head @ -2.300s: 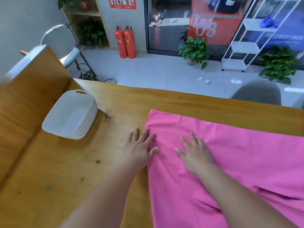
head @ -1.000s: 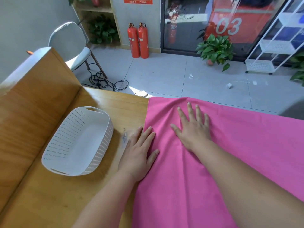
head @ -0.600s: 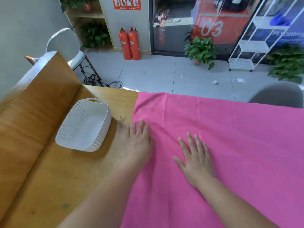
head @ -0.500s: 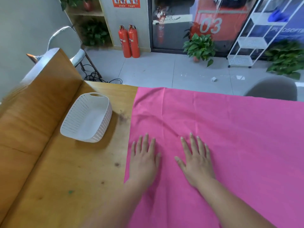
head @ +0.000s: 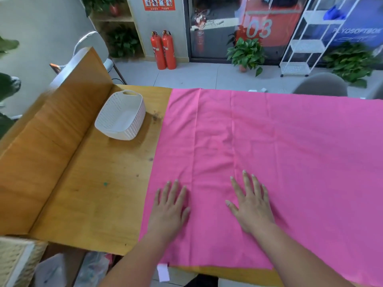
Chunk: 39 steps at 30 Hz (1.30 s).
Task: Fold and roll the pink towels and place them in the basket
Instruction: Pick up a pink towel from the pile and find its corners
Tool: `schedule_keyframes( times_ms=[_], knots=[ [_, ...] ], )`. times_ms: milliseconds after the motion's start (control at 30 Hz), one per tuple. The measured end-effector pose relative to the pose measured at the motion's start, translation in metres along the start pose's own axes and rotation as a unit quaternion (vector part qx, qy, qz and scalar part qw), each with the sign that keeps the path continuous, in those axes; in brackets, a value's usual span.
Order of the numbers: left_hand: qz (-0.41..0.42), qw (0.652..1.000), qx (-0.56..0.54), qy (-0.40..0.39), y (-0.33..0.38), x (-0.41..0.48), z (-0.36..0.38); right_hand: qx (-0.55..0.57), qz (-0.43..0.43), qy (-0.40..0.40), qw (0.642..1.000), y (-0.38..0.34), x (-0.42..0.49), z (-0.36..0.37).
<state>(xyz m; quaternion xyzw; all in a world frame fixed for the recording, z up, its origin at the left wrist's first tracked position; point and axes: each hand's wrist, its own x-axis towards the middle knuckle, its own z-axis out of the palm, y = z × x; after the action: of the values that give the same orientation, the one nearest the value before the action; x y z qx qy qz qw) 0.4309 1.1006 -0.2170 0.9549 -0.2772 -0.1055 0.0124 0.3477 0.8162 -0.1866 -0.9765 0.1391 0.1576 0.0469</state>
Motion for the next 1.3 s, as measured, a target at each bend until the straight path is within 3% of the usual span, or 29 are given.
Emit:
schedule_keyframes(
  times_ms=[67,233,367,500,667,833,1300],
  knots=[
    [-0.008,0.999,0.007,-0.033,0.012,-0.026,0.009,0.003,-0.002,-0.017,1.000,-0.001,-0.025,0.008],
    [-0.119,0.991,0.036,-0.046,0.005,-0.057,-0.012,-0.004,-0.004,-0.037,0.999,0.002,-0.080,0.017],
    [-0.113,0.991,0.011,-0.077,0.013,-0.091,-0.026,0.005,0.019,-0.057,0.998,0.004,-0.122,0.028],
    [-0.161,0.980,-0.007,-0.119,0.002,-0.108,-0.028,0.020,-0.002,-0.101,0.995,0.002,-0.146,0.035],
    [-0.147,0.981,-0.008,-0.124,0.006,-0.119,-0.035,0.034,0.025,-0.099,0.994,0.005,-0.175,0.038],
    [-0.166,0.978,0.018,-0.123,0.019,-0.126,-0.038,0.038,-0.015,-0.122,0.992,0.022,-0.197,0.037],
    [0.049,0.995,0.027,-0.080,0.193,-0.054,-0.058,0.057,0.060,-0.076,0.994,0.139,-0.215,-0.001]
  ],
)
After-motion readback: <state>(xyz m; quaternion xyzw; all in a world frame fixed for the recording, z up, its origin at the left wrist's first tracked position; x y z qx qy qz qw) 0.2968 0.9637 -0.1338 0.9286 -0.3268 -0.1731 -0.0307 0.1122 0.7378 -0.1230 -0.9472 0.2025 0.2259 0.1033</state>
